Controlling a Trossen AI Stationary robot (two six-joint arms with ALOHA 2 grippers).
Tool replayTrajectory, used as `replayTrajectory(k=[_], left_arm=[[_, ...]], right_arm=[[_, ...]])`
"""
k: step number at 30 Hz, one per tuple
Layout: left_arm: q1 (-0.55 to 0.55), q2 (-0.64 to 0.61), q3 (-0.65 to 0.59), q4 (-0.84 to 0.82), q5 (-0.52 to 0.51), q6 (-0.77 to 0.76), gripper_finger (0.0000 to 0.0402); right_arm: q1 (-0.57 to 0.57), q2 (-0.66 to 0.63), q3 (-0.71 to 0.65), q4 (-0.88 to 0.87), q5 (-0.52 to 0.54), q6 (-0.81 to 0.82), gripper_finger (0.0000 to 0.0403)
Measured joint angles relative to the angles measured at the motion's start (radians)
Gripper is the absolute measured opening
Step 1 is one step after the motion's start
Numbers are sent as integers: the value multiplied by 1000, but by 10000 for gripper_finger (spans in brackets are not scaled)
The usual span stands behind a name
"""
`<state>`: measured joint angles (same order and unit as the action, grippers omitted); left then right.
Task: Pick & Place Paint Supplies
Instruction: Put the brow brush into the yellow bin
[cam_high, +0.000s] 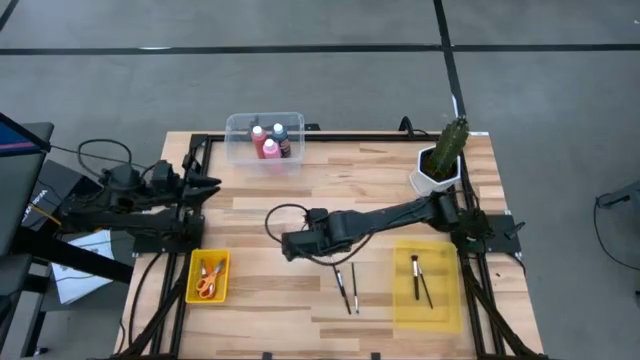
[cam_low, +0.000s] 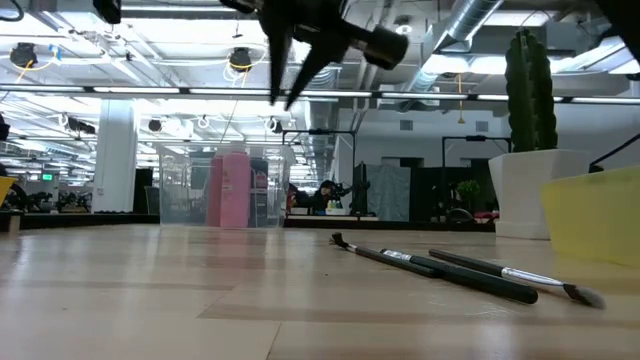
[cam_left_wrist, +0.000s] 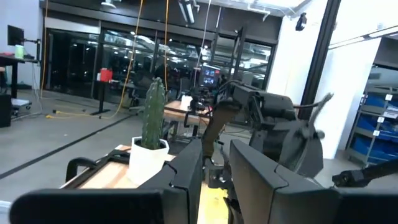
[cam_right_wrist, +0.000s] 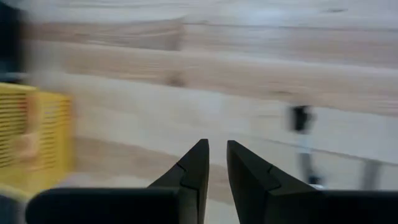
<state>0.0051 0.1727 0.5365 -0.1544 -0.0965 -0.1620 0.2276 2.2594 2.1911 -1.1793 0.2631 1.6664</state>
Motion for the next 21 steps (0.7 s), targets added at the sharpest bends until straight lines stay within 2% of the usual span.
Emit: replayTrajectory(k=[5,12,16,21], left_arm=[[0,-8,0,-33,58,9,76],[0,-8,0,-249,-1,112,76],[0,-18,-39,-270,-13,162,57],[0,-65,-144,-233,-12,152,10]], right_arm=[[0,122,167,-262,0,16,54],[-1,172,132,-288,-68,41,54],[0,183,133,-273,-78,27,54],[0,183,133,-287,-79,26,54]])
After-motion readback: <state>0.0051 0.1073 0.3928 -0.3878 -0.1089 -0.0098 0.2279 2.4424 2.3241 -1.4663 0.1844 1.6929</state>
